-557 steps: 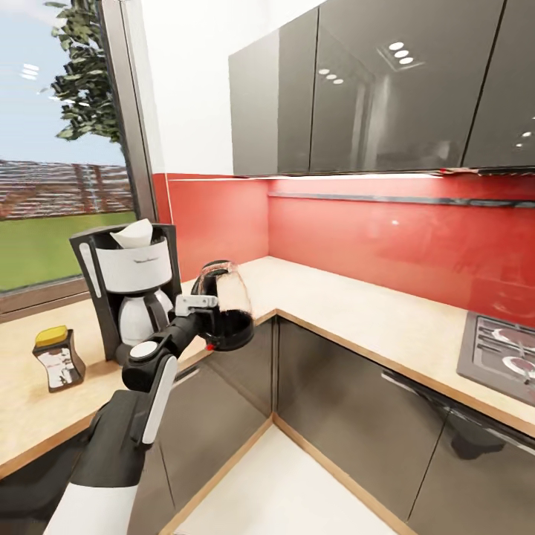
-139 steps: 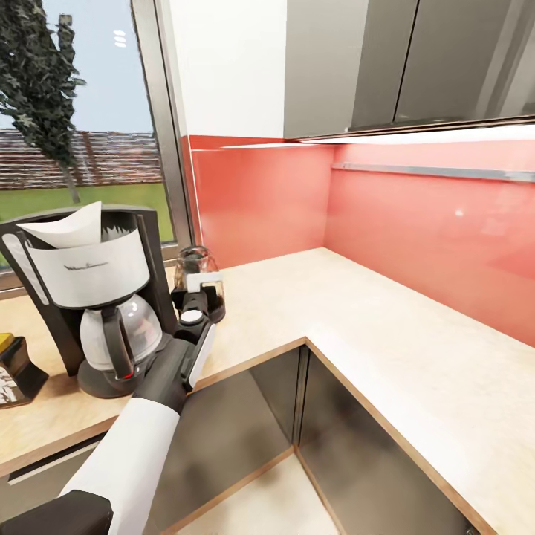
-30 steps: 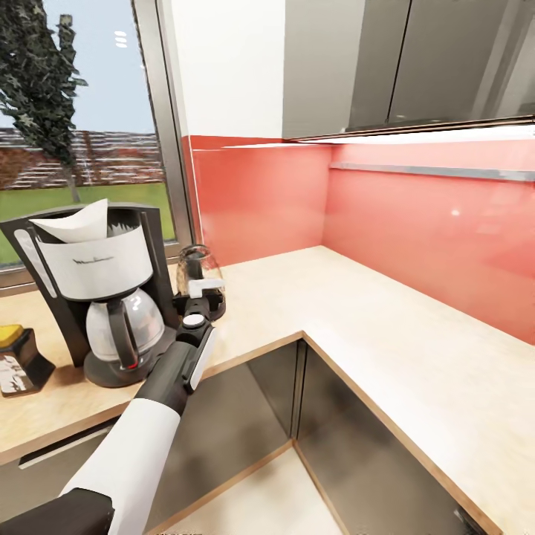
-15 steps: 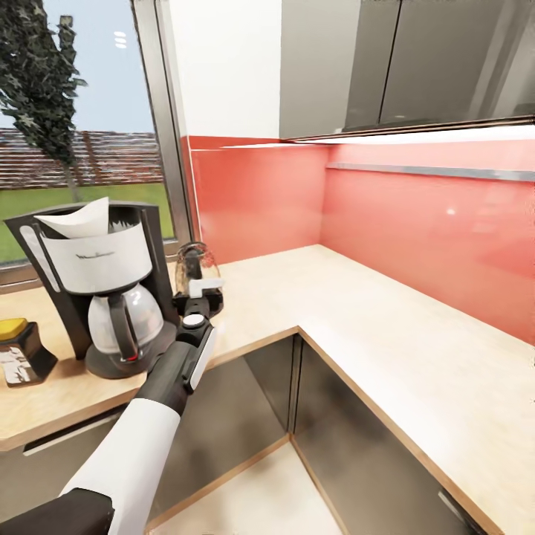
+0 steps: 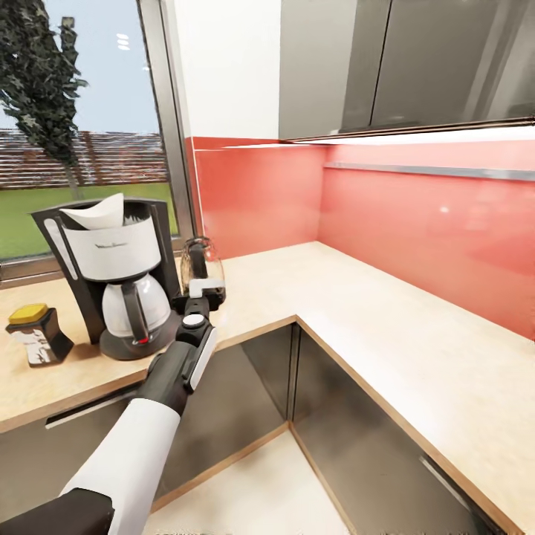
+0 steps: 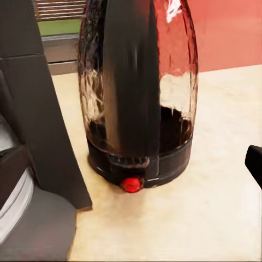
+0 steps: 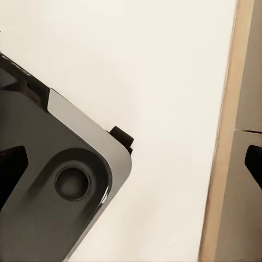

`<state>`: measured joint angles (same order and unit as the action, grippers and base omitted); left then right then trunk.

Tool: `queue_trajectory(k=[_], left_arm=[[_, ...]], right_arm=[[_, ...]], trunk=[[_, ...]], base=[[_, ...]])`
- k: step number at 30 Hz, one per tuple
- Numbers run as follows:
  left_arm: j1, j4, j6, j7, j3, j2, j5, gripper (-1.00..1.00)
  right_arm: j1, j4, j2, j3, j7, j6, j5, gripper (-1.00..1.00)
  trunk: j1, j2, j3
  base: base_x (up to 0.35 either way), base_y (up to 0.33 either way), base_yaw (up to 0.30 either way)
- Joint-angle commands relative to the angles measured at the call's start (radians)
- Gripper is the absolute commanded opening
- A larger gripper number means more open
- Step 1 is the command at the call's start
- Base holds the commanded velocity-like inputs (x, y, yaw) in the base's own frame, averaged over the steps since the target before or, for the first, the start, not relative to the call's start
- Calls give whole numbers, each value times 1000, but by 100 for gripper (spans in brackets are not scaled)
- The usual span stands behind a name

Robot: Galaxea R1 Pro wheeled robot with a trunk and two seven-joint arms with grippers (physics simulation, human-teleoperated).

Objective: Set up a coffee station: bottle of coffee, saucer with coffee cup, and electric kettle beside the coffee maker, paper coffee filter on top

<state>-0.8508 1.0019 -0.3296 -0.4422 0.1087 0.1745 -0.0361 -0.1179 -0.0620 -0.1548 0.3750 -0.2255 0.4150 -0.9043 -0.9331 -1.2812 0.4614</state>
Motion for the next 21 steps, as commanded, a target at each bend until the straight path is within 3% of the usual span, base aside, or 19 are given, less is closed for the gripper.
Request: queue_trajectory(k=[1, 15, 21], left_arm=[[-1, 1, -8, -4, 2, 0, -4, 100], [0, 2, -6, 3, 6, 0, -1, 100], [0, 6, -6, 7, 12, 0, 22, 100]], right_arm=[[0, -1, 0, 8, -8, 2, -2, 100], [0, -1, -1, 7, -8, 1, -2, 100], [0, -1, 0, 7, -8, 1, -2, 100]], trunk=[[0, -1, 1], [0, -1, 1], [0, -1, 1]], base=[[-128, -19, 0], [-161, -11, 0], [-44, 0, 0]])
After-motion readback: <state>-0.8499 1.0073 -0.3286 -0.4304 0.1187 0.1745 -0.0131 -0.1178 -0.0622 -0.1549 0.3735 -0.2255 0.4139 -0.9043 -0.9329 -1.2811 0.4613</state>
